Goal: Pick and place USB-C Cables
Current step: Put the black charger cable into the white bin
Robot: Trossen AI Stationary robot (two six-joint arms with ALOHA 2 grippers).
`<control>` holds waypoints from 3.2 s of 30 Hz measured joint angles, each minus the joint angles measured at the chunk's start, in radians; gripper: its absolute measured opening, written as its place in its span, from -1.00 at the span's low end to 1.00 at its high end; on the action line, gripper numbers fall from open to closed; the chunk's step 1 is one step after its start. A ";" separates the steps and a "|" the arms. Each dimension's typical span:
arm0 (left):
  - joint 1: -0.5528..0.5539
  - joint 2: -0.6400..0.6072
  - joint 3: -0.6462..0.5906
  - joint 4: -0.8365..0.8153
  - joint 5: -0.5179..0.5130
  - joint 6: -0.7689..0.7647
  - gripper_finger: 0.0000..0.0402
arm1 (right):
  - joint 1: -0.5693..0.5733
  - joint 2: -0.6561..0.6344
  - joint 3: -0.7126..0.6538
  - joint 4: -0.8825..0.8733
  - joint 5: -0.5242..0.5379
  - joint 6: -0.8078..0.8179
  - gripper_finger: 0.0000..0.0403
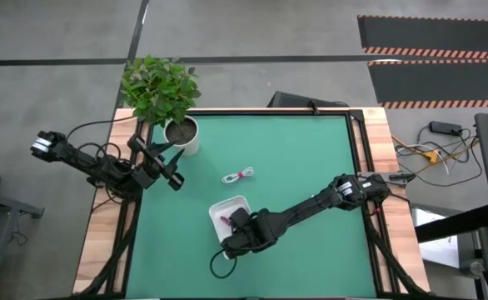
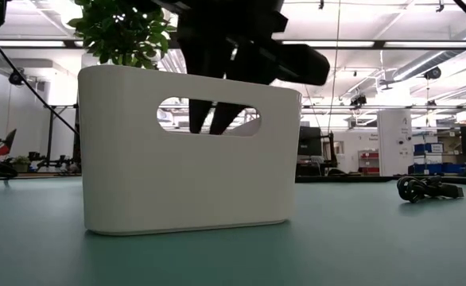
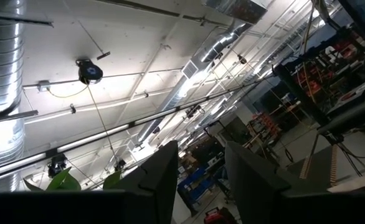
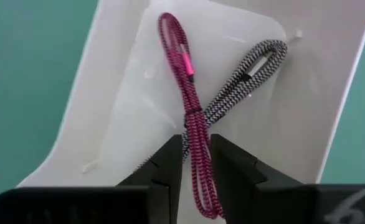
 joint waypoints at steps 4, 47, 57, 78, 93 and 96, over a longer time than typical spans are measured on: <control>0.000 -0.001 0.000 0.000 0.000 0.000 -0.41 | 0.000 -0.012 0.040 -0.029 -0.004 -0.088 -0.65; -0.004 0.281 -0.014 -0.099 -0.040 -0.810 -0.41 | 0.094 -0.622 -0.691 0.182 0.154 -0.673 -0.66; -0.001 0.371 0.006 -0.085 -0.058 -0.915 -0.41 | 0.070 -0.916 -1.136 0.170 -0.167 -0.672 -0.66; 0.000 0.367 0.010 -0.026 -0.082 -0.918 -0.41 | -0.037 -0.904 -1.251 0.281 -0.134 -0.992 -0.08; 0.002 0.365 0.011 -0.025 -0.093 -0.911 -0.41 | -0.045 -0.700 -1.251 0.342 -0.168 -1.047 -0.30; 0.002 0.365 0.011 -0.025 -0.093 -0.916 -0.41 | -0.046 -0.687 -1.251 0.351 -0.176 -1.049 -0.43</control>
